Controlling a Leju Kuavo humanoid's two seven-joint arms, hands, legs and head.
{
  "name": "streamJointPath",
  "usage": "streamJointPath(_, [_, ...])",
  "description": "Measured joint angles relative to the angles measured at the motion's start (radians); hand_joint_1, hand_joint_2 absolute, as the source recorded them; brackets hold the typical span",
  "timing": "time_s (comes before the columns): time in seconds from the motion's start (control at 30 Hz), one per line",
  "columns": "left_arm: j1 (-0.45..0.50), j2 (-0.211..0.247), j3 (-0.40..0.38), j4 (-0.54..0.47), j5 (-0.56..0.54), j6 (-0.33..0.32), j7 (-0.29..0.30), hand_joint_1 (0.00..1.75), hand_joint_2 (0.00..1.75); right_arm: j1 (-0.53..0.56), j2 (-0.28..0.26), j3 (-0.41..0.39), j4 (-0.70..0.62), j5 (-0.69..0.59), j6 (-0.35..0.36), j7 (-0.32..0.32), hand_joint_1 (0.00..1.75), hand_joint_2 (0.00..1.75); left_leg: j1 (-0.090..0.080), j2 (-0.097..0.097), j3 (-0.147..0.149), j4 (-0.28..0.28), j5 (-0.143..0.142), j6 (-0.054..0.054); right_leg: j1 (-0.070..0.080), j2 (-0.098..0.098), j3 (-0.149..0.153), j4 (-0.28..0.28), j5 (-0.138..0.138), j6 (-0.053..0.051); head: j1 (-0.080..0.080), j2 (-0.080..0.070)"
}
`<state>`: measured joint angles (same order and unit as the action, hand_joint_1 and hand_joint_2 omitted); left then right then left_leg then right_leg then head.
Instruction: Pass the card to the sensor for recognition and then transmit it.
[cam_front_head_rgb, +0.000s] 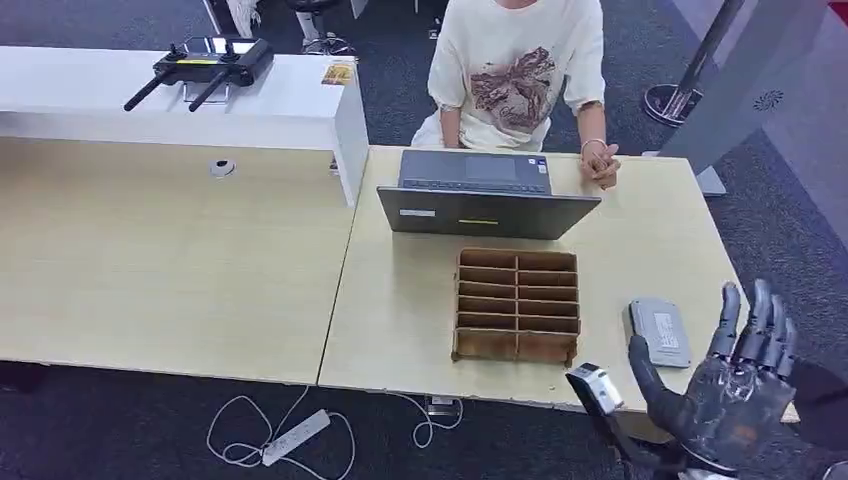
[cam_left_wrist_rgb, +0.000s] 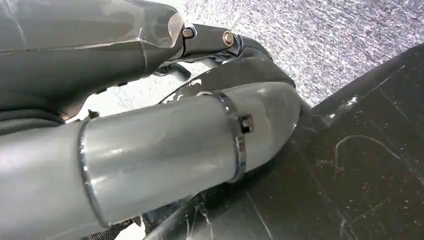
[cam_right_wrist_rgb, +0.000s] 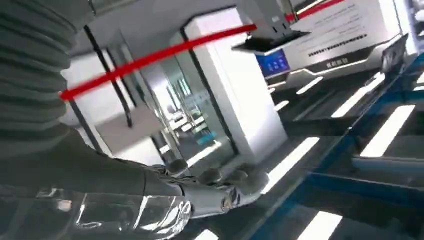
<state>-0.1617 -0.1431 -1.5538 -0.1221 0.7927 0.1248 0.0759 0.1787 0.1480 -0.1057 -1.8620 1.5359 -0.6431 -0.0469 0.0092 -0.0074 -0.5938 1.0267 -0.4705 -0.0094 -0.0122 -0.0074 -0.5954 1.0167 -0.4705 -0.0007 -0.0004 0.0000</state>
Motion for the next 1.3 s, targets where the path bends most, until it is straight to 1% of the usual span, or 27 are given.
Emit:
streamJointPath(0.03, [0.000,0.001,0.000,0.000,0.000,0.000,0.000,0.00,0.00,0.001,-0.005,0.000,0.003,0.001,0.020,0.015,0.00,1.75,0.000,0.000,0.000,0.000,0.000,0.000,0.000,0.000,0.000,0.000,0.000,0.000,0.000,0.000])
streamJointPath(0.07, [0.000,0.001,0.000,0.000,0.000,-0.001,0.000,0.00,0.00,0.001,-0.023,0.001,0.004,0.002,0.050,0.037,0.00,1.75,0.000,0.000,0.000,0.000,0.000,0.000,0.000,0.001,0.000,0.000,0.000,0.000,0.000,0.000])
streamJointPath(0.13, [0.000,0.002,0.000,0.000,0.000,-0.001,0.000,0.00,0.00,0.000,-0.046,0.013,0.008,0.003,0.110,0.094,0.00,1.75,0.000,0.001,-0.001,0.000,0.000,0.000,0.000,0.001,0.000,0.000,0.000,0.000,0.000,0.000])
streamJointPath(0.2, [0.000,0.003,0.000,0.000,0.000,-0.001,-0.002,0.00,0.00,-0.005,-0.067,0.059,0.011,0.003,0.220,0.169,0.00,1.75,0.000,0.001,0.000,0.000,0.000,0.000,0.000,0.001,0.000,0.000,0.000,0.000,0.000,0.000])
streamJointPath(0.23, [0.000,0.003,0.000,0.000,0.000,-0.001,-0.002,0.00,0.00,-0.005,-0.075,0.087,0.013,0.003,0.255,0.182,0.00,1.75,0.000,0.001,0.000,0.000,0.000,0.000,0.000,0.001,0.000,0.000,0.000,0.000,0.000,0.000])
streamJointPath(0.33, [0.000,0.004,0.000,0.000,0.000,-0.001,-0.002,0.00,0.00,-0.008,-0.093,0.140,0.015,0.003,0.267,0.195,0.00,1.75,0.001,0.001,0.000,0.000,0.000,0.000,0.000,0.000,-0.001,0.000,0.000,0.000,0.000,0.000])
streamJointPath(0.5, [0.000,0.005,0.000,0.000,0.000,-0.001,-0.002,0.00,0.00,-0.011,-0.111,0.174,0.016,0.003,0.269,0.199,0.00,1.75,0.001,0.001,0.000,0.000,0.000,0.000,0.001,0.001,-0.001,0.001,0.000,0.000,0.000,0.000])
streamJointPath(0.83, [0.000,0.005,0.000,0.000,0.000,-0.001,-0.002,0.00,0.00,-0.015,-0.123,0.193,0.016,0.003,0.274,0.199,0.00,1.75,0.000,0.001,0.000,0.000,0.000,0.000,0.000,0.001,-0.001,0.000,0.000,0.000,0.000,0.000])
streamJointPath(0.9, [0.000,0.005,0.000,0.000,-0.001,-0.003,-0.003,0.00,0.00,-0.018,-0.125,0.200,0.016,-0.001,0.336,0.201,0.00,1.75,0.000,0.001,0.000,0.000,0.000,0.000,0.000,0.001,-0.001,0.000,0.000,0.000,0.000,0.000])
streamJointPath(1.03, [-0.001,0.005,0.000,0.000,-0.008,-0.010,-0.003,0.00,0.00,-0.032,-0.135,0.218,0.022,-0.012,0.410,0.201,0.00,1.75,0.000,0.001,0.000,0.000,0.000,0.000,0.000,0.001,-0.001,0.000,0.000,0.000,0.000,0.000])
streamJointPath(1.1, [-0.002,0.005,0.000,0.000,-0.015,-0.014,-0.003,0.00,0.00,-0.039,-0.142,0.224,0.023,-0.050,0.456,0.188,0.00,1.75,0.000,0.001,0.000,0.000,0.000,0.000,0.001,0.001,-0.001,0.000,0.000,0.000,0.000,0.000])
streamJointPath(1.23, [-0.005,0.006,0.000,0.000,-0.032,-0.020,0.000,0.00,0.00,-0.046,-0.155,0.239,0.023,-0.120,0.494,0.154,0.00,1.75,0.000,0.001,0.000,0.000,0.000,0.000,0.000,0.001,-0.001,0.000,0.000,0.000,0.000,0.000])
streamJointPath(1.3, [-0.007,0.006,0.000,0.000,-0.042,-0.022,0.004,0.00,0.00,-0.054,-0.166,0.252,0.026,-0.160,0.535,0.138,0.00,1.75,0.000,0.001,0.000,0.000,0.000,0.000,0.000,0.001,-0.001,0.000,0.000,0.000,0.000,0.000])
